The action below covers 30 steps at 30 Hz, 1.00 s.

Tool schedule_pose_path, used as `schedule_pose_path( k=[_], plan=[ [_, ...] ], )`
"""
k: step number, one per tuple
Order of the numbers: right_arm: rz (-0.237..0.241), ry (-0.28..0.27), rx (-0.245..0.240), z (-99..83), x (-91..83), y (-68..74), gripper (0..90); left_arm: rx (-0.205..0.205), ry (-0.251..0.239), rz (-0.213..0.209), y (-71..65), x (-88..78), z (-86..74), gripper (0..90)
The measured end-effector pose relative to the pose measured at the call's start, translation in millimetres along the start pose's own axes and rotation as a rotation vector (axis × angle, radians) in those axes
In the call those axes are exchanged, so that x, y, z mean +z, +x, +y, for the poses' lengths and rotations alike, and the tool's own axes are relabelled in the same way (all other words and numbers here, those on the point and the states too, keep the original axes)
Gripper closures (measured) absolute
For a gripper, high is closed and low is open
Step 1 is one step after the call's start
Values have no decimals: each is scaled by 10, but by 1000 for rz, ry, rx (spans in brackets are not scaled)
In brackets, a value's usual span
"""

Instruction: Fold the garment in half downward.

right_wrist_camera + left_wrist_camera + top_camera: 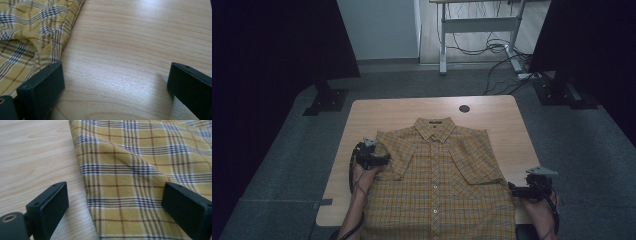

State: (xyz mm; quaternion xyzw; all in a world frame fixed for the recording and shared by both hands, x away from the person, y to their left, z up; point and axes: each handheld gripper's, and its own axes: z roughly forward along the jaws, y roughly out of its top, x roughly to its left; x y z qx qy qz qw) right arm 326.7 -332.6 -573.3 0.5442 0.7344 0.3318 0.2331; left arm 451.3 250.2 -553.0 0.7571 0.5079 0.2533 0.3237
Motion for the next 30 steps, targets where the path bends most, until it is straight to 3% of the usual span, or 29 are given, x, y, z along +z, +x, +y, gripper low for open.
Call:
schedule_pose_path(
  k=[2,16,24,30],
  plan=[
    [0,0,0,0,0,-1,6,-22,6,-18,23,6,-4,74],
    [-12,16,17,19,-38,-43,66,-21,6,-18,20,3,-7,70],
    [-8,-17,21,127,-74,-36,73,-25,7,-14,18,-4,-14,70],
    [26,-36,19,245,-34,-27,75,-24,8,-13,17,-5,-14,69]
  ],
)
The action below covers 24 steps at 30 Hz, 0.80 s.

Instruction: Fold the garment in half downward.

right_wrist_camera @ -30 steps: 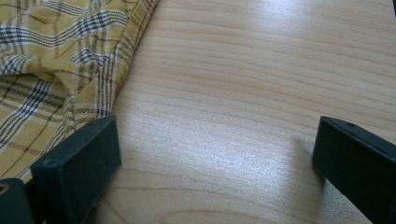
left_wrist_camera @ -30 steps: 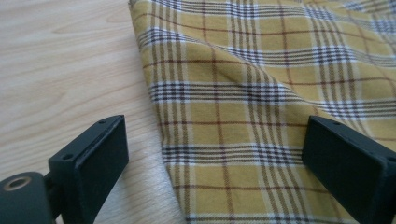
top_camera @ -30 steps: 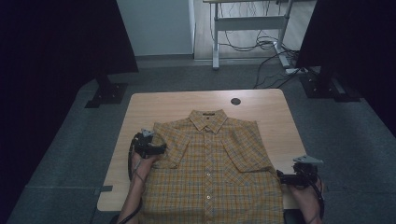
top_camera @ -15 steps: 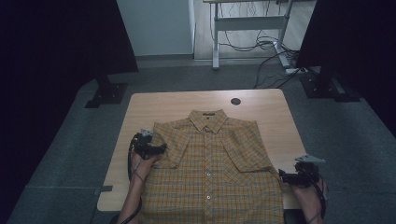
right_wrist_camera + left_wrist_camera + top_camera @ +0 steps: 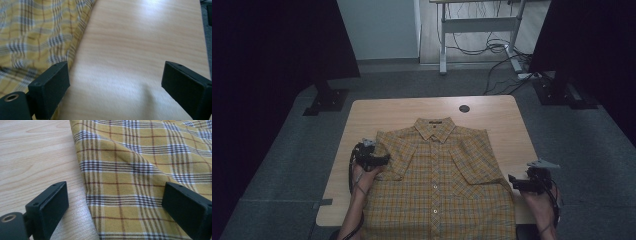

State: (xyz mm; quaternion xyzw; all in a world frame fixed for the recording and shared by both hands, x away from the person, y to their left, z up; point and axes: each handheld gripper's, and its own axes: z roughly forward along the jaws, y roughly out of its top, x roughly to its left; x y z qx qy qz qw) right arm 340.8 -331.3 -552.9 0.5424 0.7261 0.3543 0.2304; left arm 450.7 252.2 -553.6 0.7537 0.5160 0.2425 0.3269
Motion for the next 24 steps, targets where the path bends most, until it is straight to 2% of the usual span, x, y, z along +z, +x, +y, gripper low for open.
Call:
schedule_pose_path(
  k=[16,24],
  plan=[
    [72,-35,-24,273,186,120,81,0,0,1,-3,-2,-3,69],
    [96,-31,-40,377,324,184,80,0,0,0,-2,-3,-3,69]
  ],
)
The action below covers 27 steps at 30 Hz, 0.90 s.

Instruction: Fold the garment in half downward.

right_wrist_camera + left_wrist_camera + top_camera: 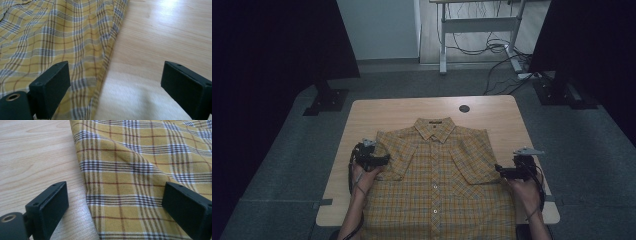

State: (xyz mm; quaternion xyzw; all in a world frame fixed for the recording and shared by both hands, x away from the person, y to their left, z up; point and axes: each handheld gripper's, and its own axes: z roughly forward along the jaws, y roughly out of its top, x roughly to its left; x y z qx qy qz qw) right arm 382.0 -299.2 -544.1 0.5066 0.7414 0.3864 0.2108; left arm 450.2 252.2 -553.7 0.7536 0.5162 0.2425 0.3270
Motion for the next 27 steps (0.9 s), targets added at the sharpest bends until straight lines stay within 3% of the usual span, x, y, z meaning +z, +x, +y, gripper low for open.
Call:
schedule_pose_path(
  k=[14,27],
  plan=[
    [39,15,-42,199,285,126,81,-1,-1,0,0,-4,-4,69],
    [46,31,-48,270,538,169,93,6,0,-16,3,-8,-8,58]
  ],
)
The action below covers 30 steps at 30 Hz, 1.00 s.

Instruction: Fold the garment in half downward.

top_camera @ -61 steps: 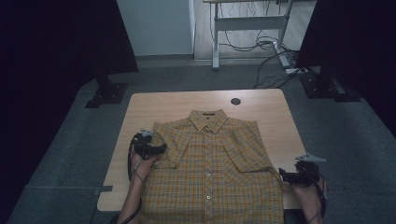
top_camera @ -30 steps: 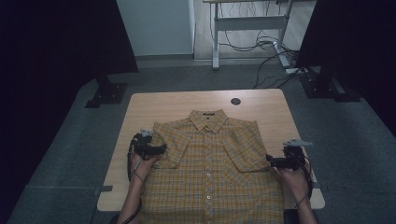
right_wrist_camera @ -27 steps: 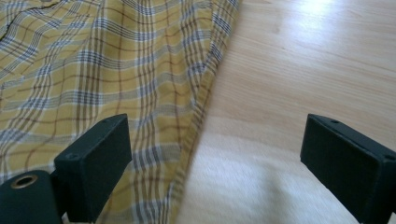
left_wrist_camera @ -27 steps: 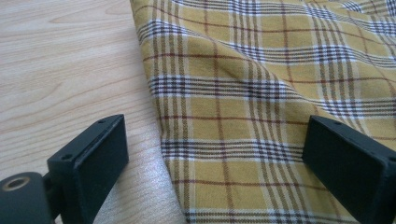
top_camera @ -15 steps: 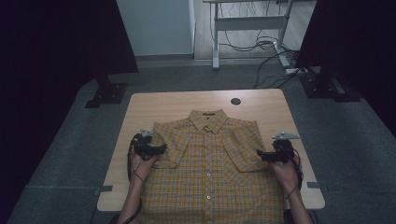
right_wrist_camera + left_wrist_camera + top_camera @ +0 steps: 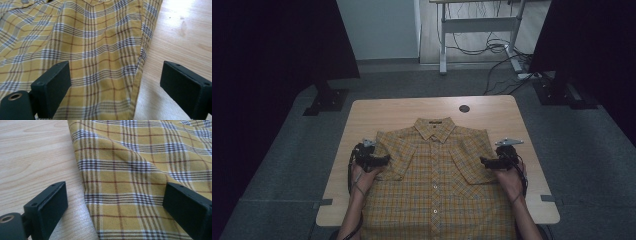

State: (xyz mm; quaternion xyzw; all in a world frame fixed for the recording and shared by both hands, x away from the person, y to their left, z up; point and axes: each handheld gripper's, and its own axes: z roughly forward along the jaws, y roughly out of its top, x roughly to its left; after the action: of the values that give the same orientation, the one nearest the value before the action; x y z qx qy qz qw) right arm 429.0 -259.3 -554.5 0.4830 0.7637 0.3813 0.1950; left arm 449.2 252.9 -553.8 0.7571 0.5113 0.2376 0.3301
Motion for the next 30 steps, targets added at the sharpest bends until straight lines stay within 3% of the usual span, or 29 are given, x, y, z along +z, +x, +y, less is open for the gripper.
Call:
schedule_pose_path(
  k=[10,15,18,21,23,30],
  plan=[
    [-4,-3,-11,41,140,27,101,-3,-4,-17,16,-8,-7,54],
    [-33,10,-32,33,211,44,163,10,-2,-9,3,-9,-9,61],
    [-24,12,-40,38,202,54,215,20,-15,-19,-1,-22,-15,103],
    [-16,8,-43,38,185,69,314,42,-39,-45,-17,-48,-28,246],
    [-5,5,-44,38,170,87,426,46,-47,-53,-21,-59,-34,303],
    [41,26,-22,62,144,128,742,59,-68,-121,-56,-82,-50,668]
  ],
)
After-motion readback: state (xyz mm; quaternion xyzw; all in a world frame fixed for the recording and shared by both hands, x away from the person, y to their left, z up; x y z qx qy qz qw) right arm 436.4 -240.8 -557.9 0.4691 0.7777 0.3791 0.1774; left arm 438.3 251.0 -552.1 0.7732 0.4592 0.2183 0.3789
